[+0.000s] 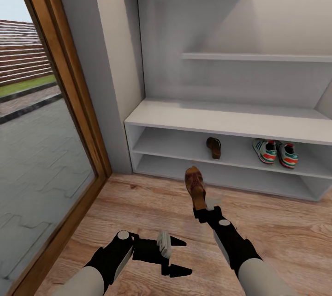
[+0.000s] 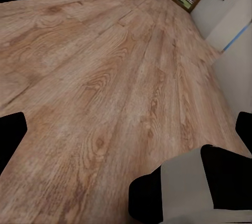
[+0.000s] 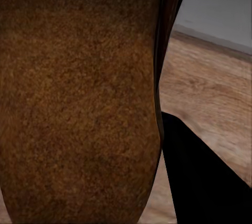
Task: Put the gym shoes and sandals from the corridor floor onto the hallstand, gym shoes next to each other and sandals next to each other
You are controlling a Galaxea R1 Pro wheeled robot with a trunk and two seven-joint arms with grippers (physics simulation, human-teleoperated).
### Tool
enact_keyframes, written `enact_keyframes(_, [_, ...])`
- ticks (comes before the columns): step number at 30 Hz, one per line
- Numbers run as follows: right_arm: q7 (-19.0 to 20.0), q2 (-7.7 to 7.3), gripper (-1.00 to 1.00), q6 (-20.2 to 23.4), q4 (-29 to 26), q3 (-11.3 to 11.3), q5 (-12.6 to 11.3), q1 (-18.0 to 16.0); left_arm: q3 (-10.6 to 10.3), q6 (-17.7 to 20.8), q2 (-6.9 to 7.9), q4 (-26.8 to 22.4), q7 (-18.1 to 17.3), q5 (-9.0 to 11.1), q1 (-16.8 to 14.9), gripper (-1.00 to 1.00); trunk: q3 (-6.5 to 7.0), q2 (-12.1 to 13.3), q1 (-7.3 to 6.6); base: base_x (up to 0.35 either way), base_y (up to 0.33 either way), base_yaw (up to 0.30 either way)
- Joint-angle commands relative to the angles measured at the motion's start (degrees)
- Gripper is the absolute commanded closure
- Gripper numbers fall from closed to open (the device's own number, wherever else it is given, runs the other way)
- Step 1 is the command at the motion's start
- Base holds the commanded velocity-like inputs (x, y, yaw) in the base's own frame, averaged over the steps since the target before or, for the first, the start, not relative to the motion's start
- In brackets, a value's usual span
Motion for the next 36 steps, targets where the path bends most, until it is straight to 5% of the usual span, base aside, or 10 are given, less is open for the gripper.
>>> enact_keyframes(1, [0.2, 0.03, 1.0, 0.0, 0.8, -0.2, 0.4, 0.0, 0.0, -0.6, -0.01, 0.0, 0.0, -0.3, 0.0, -1.0, -0.04, 0.0, -0.02, 0.0, 0.0, 0.0])
enact_keyframes(11, [0.1, 0.0, 1.0, -1.3, 4.7, -0.3, 0.4, 0.0, 0.0, -0.5, -0.01, 0.0, 0.0, -0.3, 0.0, -1.0, -0.04, 0.0, -0.02, 0.0, 0.0, 0.0])
enact_keyframes(36, [-0.8, -0.08, 1.0, -0.8, 1.9, -2.0, 0.4, 0.1, -0.1, -0.5, -0.18, 1.3, -0.5, 0.0, 1.1, -1.0, -0.04, 0.0, -0.02, 0.05, 0.0, 0.0])
